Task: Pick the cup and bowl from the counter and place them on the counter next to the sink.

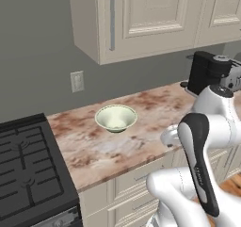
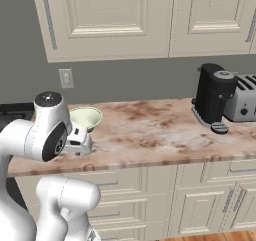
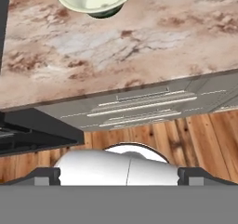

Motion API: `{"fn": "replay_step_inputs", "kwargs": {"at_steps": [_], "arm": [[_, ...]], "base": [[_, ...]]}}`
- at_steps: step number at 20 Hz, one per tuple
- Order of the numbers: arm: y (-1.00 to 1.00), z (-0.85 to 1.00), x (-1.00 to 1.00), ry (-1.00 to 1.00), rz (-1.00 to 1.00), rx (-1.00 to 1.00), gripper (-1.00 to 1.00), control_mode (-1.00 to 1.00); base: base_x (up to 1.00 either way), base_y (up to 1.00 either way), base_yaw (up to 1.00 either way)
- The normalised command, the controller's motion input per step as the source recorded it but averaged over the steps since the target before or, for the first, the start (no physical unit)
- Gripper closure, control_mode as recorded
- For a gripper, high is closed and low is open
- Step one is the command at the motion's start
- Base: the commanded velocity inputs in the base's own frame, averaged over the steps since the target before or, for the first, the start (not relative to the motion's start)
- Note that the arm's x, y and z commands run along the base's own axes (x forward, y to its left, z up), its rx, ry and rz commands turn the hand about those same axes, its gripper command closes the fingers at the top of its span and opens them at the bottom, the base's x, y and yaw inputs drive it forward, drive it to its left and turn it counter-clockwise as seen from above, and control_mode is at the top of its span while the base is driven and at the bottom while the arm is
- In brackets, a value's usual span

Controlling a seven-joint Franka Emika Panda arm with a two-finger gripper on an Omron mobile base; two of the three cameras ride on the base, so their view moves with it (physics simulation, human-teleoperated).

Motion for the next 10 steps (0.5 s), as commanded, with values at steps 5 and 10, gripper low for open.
{"fn": "replay_step_inputs", "kwargs": {"at_steps": [5,10], "arm": [[0.0,0.13,0.0,-0.11,-0.01,0.05,-1.0,-1.0],[0.01,0.01,0.42,-0.04,-0.12,0.01,-1.0,-1.0]], "base": [[0.0,0.0,0.0],[0.0,0.0,0.0]]}}
